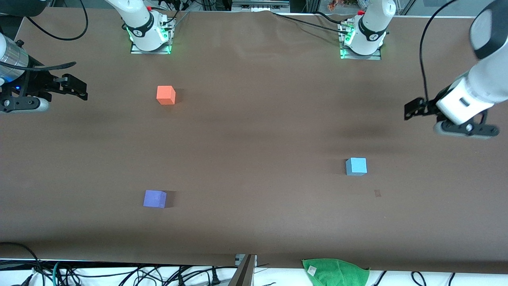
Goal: Place blue block between orange and purple blocks
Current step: 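Reach the left gripper down over the light-blue block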
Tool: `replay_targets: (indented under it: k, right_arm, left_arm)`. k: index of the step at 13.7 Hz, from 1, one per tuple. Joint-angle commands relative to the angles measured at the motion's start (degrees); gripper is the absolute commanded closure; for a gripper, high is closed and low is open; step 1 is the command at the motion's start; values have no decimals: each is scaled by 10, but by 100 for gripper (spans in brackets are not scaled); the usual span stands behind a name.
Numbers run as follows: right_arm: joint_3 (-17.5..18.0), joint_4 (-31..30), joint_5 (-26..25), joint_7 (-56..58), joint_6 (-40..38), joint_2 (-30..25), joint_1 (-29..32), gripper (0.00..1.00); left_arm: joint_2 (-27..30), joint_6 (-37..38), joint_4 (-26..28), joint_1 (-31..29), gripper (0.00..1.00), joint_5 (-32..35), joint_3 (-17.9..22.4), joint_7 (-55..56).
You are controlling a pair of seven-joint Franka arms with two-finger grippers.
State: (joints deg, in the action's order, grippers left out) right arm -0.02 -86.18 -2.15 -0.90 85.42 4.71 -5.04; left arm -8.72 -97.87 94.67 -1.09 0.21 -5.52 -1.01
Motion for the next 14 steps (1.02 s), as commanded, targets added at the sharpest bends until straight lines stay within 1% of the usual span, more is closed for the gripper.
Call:
replay_targets:
  k: [1,3,6,8,9,12,14]
  right_arm:
    - [3,7,7,5,-2,1,6,0]
    - [3,7,7,5,-2,0,6,0]
    - [3,7,7,5,-2,1,6,0]
    - [3,7,7,5,-2,1,7,0]
    - [3,7,7,5,-2,1,7,0]
    - [3,7,7,5,-2,0,7,0]
    - [3,7,7,5,-2,1,7,0]
  left_arm:
    - [-55,-28,-11,8,0,23,-2,4]
    - [-93,-72,-6,6,0,23,-1,8]
    - [-135,-105,-1,11,0,24,-2,8]
    - [-179,-121,2,28,0,24,-2,9]
    - [-194,-142,3,36,0,24,-1,10]
    - [-229,-167,3,37,0,25,-2,9]
    - [-245,-202,2,42,0,24,-1,9]
